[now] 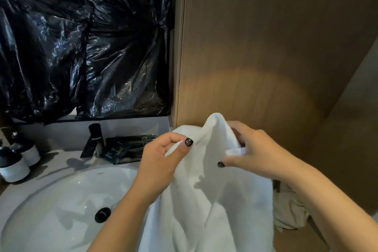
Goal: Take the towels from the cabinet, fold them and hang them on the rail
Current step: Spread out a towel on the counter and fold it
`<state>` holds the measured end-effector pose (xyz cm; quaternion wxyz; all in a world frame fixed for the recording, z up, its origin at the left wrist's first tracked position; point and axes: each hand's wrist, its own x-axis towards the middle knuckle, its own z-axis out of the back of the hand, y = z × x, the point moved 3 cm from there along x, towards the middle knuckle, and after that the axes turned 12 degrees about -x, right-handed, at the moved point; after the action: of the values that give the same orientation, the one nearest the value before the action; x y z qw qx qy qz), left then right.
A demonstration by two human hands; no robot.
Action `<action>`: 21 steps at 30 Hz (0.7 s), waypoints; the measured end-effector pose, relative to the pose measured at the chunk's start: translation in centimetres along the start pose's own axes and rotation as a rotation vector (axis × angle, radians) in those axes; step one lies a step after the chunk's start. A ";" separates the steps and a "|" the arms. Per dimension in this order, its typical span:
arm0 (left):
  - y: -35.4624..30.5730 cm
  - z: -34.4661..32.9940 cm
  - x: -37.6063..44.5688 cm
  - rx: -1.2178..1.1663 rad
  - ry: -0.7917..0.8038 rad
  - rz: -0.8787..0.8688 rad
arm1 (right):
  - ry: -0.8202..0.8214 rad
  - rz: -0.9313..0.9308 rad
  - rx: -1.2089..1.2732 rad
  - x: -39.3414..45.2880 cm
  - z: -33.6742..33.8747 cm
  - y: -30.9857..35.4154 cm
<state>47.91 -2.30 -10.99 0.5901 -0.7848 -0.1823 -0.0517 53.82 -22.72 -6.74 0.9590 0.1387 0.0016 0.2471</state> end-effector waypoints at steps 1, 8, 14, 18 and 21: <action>-0.8 -0.3 0.9 0.019 0.054 -0.016 | 0.022 0.042 0.081 0.7 -0.7 0.9; -3.6 0.4 6.3 0.088 0.204 -0.180 | -0.381 0.171 0.190 5.6 -2.0 5.1; 1.2 4.4 7.3 0.292 0.181 0.001 | -0.691 -0.066 0.228 7.0 -0.6 3.4; 4.9 8.0 7.2 0.320 0.114 0.134 | -0.835 -0.270 0.248 7.4 1.8 -0.3; 5.6 9.1 7.7 0.320 0.083 0.148 | -0.702 -0.351 0.166 8.1 1.0 -2.1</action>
<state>55.76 6.67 -16.51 0.7166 -0.6893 -0.1055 -0.0110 61.97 -20.88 -5.79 0.9145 0.2891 -0.2827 0.0161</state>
